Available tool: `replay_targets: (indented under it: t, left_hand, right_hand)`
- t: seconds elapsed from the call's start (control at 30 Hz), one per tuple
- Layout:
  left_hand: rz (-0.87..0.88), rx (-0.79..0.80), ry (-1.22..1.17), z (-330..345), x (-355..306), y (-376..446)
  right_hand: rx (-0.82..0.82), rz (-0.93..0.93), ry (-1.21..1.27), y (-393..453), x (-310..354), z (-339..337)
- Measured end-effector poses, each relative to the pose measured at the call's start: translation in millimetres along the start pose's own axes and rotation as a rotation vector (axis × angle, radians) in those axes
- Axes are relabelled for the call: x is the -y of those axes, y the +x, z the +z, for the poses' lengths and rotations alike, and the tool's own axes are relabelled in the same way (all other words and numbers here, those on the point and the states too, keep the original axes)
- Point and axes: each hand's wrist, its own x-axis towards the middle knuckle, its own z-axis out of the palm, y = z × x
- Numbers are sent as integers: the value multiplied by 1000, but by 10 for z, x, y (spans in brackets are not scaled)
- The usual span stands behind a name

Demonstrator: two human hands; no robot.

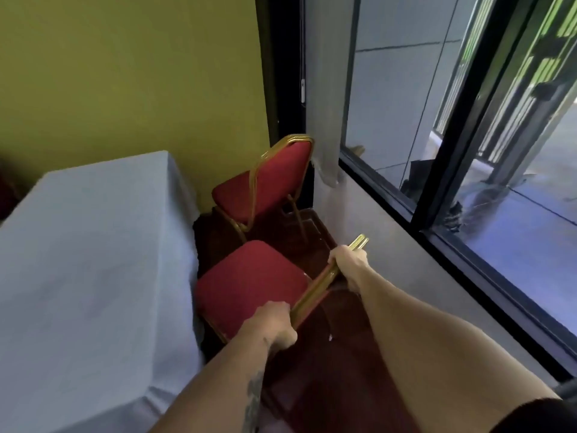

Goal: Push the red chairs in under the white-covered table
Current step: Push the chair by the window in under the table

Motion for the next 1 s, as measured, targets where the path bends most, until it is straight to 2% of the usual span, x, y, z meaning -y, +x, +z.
replay_targets:
  t: [0.27, 0.57, 1.0]
  left_hand:
    - [-37, 28, -8, -67, 11, 42]
    - [-87, 5, -20, 52, -83, -54]
    - [-302, -65, -84, 318, -996, -120]
  right_hand:
    - [11, 15, -58, 44, 126, 147]
    - [29, 29, -25, -128, 50, 15]
    - [219, 34, -102, 358, 100, -503]
